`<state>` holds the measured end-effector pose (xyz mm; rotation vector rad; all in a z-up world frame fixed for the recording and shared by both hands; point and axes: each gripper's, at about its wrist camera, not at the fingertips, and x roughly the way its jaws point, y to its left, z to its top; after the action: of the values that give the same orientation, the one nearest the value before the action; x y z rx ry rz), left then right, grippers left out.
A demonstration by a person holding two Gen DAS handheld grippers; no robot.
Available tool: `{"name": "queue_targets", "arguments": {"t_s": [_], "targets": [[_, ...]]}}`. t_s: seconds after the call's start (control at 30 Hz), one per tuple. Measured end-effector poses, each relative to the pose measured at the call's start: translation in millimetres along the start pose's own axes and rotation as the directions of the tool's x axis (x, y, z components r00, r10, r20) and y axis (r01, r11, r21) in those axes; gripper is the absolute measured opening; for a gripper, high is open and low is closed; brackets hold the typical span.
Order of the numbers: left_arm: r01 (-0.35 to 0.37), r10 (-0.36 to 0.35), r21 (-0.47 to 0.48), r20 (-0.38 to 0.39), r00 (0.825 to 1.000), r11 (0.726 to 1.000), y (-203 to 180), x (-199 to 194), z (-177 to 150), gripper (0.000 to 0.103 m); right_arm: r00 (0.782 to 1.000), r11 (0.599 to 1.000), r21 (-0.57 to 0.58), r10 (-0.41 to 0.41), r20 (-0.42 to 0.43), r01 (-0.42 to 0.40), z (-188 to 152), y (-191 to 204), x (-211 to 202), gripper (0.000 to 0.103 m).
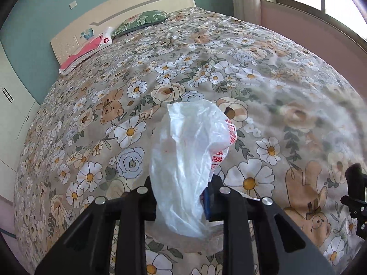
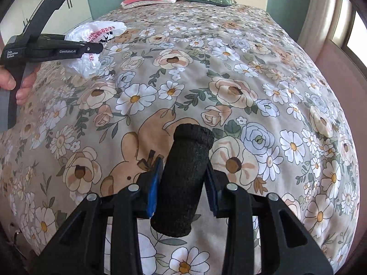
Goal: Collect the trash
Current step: 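Carry the plastic bag and black tube over the white bin with both tools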
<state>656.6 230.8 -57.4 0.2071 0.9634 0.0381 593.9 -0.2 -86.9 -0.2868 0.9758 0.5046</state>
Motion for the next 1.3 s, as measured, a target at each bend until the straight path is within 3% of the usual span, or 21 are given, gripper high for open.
{"name": "queue_targets", "arguments": {"t_s": [0.13, 0.3, 0.5, 0.8, 1.03, 1.3], "targets": [[0.03, -0.03, 0.007, -0.021, 0.999, 1.0, -11, -30, -42, 0.027, 1.0, 0.995, -0.099, 0.011, 0.023, -0.009, -16, 21, -22, 0.036], [0.024, -0.023, 0.025, -0.021, 0.999, 0.999, -27, -97, -91, 0.027, 0.999, 0.982, -0.181, 0.05, 0.013, -0.047, -42, 51, -62, 0.036], [0.048, -0.048, 0.0, -0.017, 0.999, 0.999, -45, -190, -155, 0.027, 0.993, 0.967, -0.228, 0.117, 0.014, -0.111, -76, 89, -140, 0.036], [0.035, -0.035, 0.002, 0.055, 0.998, 0.999, -77, -306, -226, 0.027, 0.991, 0.92, -0.386, 0.111, 0.073, -0.074, -129, 147, -259, 0.036], [0.057, -0.056, -0.008, 0.047, 0.997, 0.998, -100, -341, -282, 0.027, 0.989, 0.877, -0.476, 0.125, 0.08, -0.073, -170, 174, -307, 0.036], [0.079, -0.079, -0.005, 0.03, 0.996, 0.997, -132, -345, -331, 0.027, 0.988, 0.843, -0.53, 0.144, 0.058, -0.092, -223, 184, -316, 0.036]]}}
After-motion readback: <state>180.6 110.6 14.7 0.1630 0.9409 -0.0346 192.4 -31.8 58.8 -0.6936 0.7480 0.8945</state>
